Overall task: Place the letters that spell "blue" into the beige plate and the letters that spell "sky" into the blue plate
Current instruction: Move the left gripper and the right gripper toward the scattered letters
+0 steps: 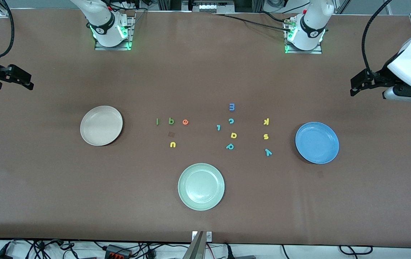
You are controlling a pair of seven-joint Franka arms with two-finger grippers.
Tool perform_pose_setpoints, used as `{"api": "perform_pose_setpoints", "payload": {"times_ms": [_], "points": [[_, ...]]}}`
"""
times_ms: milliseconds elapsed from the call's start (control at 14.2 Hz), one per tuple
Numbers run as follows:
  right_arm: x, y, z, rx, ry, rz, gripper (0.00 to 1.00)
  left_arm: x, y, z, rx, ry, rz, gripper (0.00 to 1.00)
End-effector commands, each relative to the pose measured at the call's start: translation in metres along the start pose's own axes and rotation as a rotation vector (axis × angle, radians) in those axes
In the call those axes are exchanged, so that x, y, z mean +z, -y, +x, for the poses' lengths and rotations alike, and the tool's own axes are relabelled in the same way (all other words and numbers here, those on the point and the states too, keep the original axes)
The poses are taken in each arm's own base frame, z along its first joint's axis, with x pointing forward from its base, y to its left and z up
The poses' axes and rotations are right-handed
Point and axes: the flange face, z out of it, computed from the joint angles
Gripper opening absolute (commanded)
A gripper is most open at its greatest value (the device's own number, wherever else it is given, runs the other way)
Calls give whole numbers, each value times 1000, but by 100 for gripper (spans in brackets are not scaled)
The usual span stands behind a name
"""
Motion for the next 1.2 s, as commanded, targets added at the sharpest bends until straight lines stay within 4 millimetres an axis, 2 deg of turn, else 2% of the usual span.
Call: {"api": "perform_pose_setpoints", "payload": {"times_ms": [0,492,1125], "points": [[-3,-1,-6,-10,-1,-12,100,-7,-2,2,12,4,-20,100],[-6,4,-11,-20,28,-10,100,-7,1,2,7,4,-21,100],[15,3,-1,-16,78,0,100,-6,0,1,10,13,-20,100]]}}
